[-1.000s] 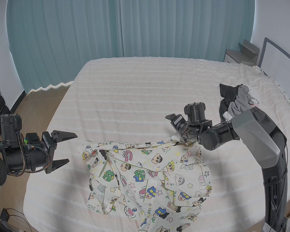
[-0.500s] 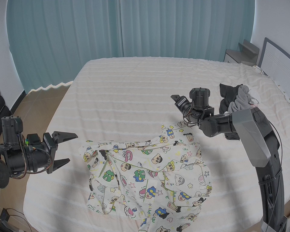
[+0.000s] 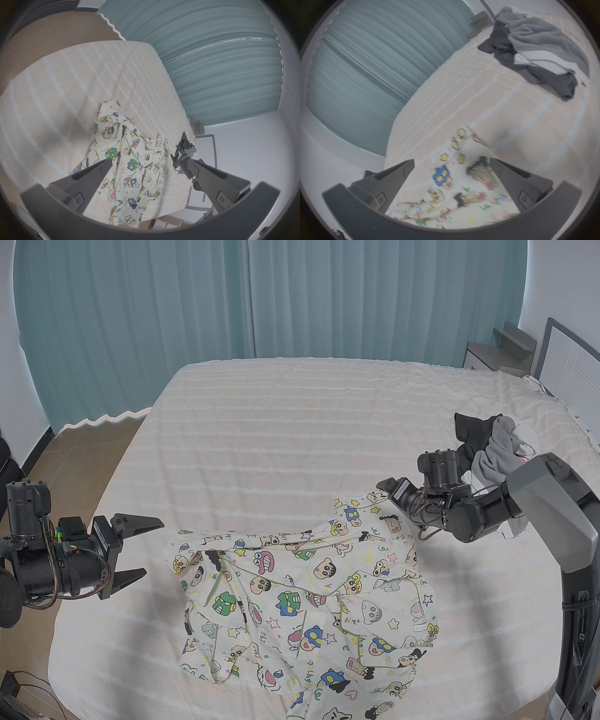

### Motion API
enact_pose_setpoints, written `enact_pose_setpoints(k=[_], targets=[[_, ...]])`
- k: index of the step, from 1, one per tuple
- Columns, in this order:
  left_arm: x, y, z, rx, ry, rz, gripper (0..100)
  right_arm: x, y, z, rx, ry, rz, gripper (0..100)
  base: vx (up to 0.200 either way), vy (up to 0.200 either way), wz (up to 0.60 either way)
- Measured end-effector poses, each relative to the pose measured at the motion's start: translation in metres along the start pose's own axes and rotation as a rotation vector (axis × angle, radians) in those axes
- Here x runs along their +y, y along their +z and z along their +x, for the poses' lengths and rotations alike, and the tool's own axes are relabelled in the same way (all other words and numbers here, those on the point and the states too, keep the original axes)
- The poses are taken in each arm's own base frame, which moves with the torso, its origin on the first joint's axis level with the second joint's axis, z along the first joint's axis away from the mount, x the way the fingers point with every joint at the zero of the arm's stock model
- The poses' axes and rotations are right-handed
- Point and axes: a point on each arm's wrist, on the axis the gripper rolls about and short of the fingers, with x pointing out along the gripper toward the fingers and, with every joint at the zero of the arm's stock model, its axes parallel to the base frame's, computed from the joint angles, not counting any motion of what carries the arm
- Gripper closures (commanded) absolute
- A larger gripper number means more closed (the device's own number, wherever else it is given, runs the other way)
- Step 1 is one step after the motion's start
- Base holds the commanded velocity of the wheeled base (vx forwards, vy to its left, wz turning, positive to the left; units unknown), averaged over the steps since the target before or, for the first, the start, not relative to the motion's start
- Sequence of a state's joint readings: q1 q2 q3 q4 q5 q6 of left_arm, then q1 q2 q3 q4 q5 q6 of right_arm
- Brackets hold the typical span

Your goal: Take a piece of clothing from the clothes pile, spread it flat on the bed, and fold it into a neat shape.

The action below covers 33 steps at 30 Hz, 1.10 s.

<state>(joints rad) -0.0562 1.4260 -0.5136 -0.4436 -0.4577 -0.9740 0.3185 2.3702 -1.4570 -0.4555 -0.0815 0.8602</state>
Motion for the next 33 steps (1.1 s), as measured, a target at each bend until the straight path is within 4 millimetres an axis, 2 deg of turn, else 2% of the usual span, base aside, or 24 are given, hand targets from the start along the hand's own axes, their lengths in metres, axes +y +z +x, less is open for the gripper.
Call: enact_pose_setpoints(k=[4,8,13,20,24,29,33], targets=[[-0.001,0.01,0.01,-0.011,0.02,0.044,0,-0.012,-0.003,-0.024,0.039,-0.04,-0.005,0,0.0,0.0,0.0],[-0.004,0.029,0.029,-0.013,0.074,0.052,0,-0.019,-0.004,-0.051,0.053,-0.055,-0.007,0,0.0,0.0,0.0],[0.005,0.043,0.054,0.04,0.168,0.073,0,-0.029,-0.012,-0.091,0.055,-0.041,-0.008,0,0.0,0.0,0.0],[0.025,0.046,0.078,0.15,0.299,0.05,0,-0.051,-0.024,-0.152,0.015,0.004,-0.001,0,0.0,0.0,0.0],[0.036,0.047,0.091,0.189,0.351,0.015,0,-0.058,-0.02,-0.181,-0.086,0.093,0.022,0,0.0,0.0,0.0],[0.042,0.05,0.104,0.195,0.391,-0.102,0,-0.07,-0.013,-0.208,-0.199,0.163,0.068,0,0.0,0.0,0.0],[0.037,0.055,0.122,0.148,0.411,-0.221,0,-0.077,-0.01,-0.221,-0.249,0.184,0.081,0,0.0,0.0,0.0]])
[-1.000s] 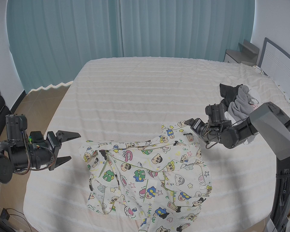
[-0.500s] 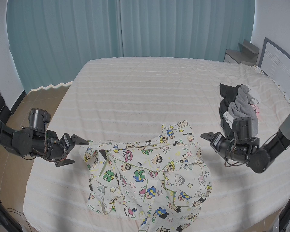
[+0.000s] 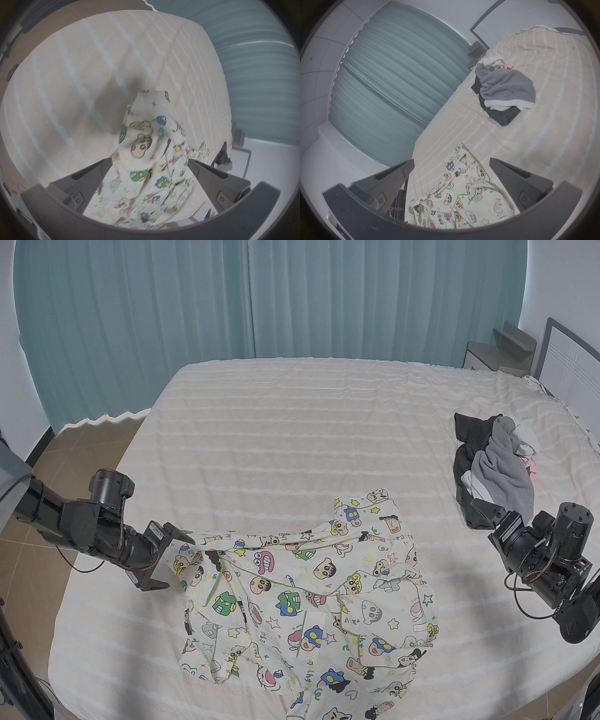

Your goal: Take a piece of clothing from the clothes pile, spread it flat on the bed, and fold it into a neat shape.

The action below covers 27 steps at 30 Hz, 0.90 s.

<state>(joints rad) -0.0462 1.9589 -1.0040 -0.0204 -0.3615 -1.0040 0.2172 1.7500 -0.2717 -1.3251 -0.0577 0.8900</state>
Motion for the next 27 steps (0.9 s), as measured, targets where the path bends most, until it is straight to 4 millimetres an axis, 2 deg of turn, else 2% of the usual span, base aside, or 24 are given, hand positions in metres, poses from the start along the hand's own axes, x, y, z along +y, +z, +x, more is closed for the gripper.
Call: enact_pose_setpoints(k=[6,13,27], targets=[[-0.021,0.004,0.029,-0.087,0.039,-0.08,0,0.0,0.004,-0.01,-0.036,0.021,0.005,0,0.0,0.0,0.0],[-0.027,0.0,0.059,-0.149,0.104,-0.091,0,0.003,0.001,-0.015,-0.03,0.037,0.002,0,0.0,0.0,0.0],[-0.037,0.009,0.075,-0.307,0.036,-0.138,0,0.007,-0.005,-0.019,-0.003,0.055,-0.006,0,0.0,0.0,0.0]])
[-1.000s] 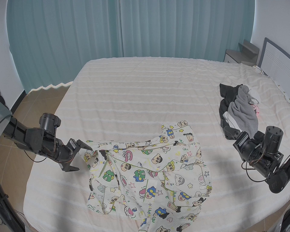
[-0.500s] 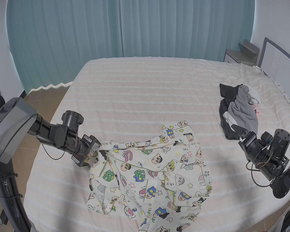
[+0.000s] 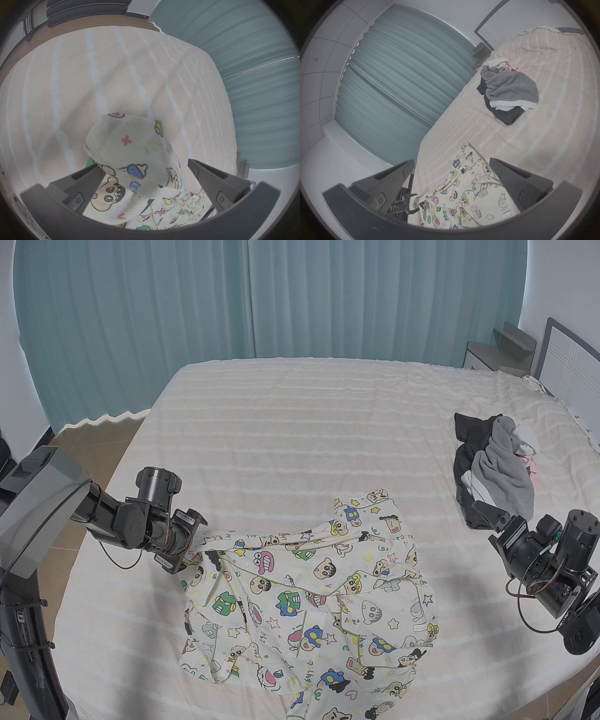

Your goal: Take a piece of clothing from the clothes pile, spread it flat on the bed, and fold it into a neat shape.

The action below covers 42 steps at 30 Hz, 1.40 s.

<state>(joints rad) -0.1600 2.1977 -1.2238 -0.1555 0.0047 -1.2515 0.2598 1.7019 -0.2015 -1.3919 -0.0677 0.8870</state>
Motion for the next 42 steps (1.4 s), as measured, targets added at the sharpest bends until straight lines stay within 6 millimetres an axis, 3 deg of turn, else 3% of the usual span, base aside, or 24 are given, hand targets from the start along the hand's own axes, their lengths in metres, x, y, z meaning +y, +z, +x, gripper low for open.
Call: enact_pose_setpoints(k=[3,4,19,31,42], targets=[[0.002,0.001,0.003,-0.003,0.007,-0.001,0,0.001,0.0,0.0,-0.001,0.006,0.0,0,0.0,0.0,0.0],[0.002,0.001,0.004,-0.005,0.006,-0.002,100,0.002,-0.001,0.0,-0.001,0.013,0.0,0,0.0,0.0,0.0],[-0.007,0.008,0.003,-0.107,-0.008,0.077,100,0.003,-0.005,-0.004,0.006,0.039,-0.001,0,0.0,0.0,0.0],[-0.061,0.026,-0.007,-0.235,-0.154,0.25,100,0.004,-0.007,-0.004,0.014,0.04,-0.005,0,0.0,0.0,0.0],[-0.085,0.04,0.026,-0.304,-0.2,0.406,100,0.004,-0.009,-0.005,0.022,0.04,-0.014,0,0.0,0.0,0.0]])
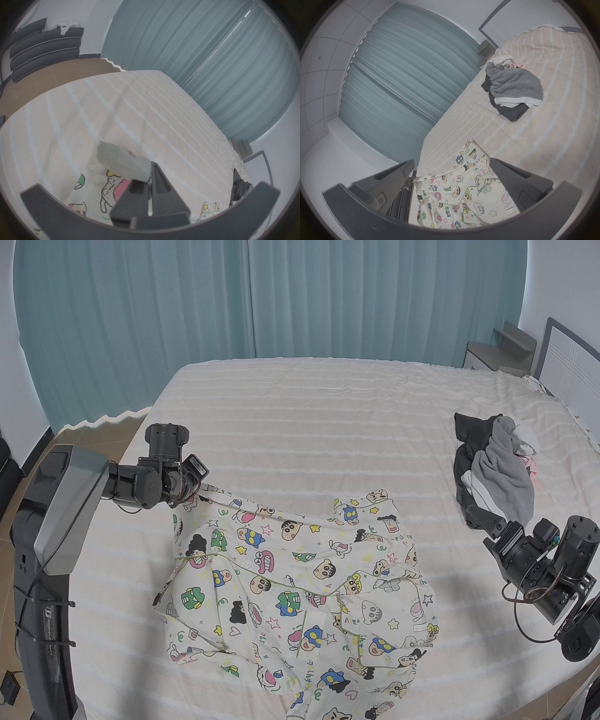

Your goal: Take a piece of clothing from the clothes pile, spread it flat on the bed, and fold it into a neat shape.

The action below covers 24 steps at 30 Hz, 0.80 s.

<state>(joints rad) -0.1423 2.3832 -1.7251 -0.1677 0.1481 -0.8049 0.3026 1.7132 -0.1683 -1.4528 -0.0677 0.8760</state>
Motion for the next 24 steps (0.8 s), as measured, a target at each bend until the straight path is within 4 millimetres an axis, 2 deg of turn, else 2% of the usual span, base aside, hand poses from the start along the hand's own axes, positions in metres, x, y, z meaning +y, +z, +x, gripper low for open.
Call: enact_pose_setpoints(k=[10,11,19,24], targets=[[-0.001,0.007,0.029,-0.039,-0.014,0.045,100,-0.001,-0.001,0.0,0.007,-0.005,-0.001,0,0.0,0.0,0.0],[-0.001,0.006,0.032,-0.04,-0.013,0.048,0,-0.001,-0.001,0.0,0.007,-0.005,-0.001,0,0.0,0.0,0.0],[0.023,-0.013,0.056,0.048,0.087,0.075,0,-0.002,-0.002,-0.001,0.011,-0.01,-0.002,0,0.0,0.0,0.0],[0.041,-0.004,0.06,0.055,0.137,0.073,0,-0.002,-0.003,-0.001,0.013,-0.012,-0.002,0,0.0,0.0,0.0]])
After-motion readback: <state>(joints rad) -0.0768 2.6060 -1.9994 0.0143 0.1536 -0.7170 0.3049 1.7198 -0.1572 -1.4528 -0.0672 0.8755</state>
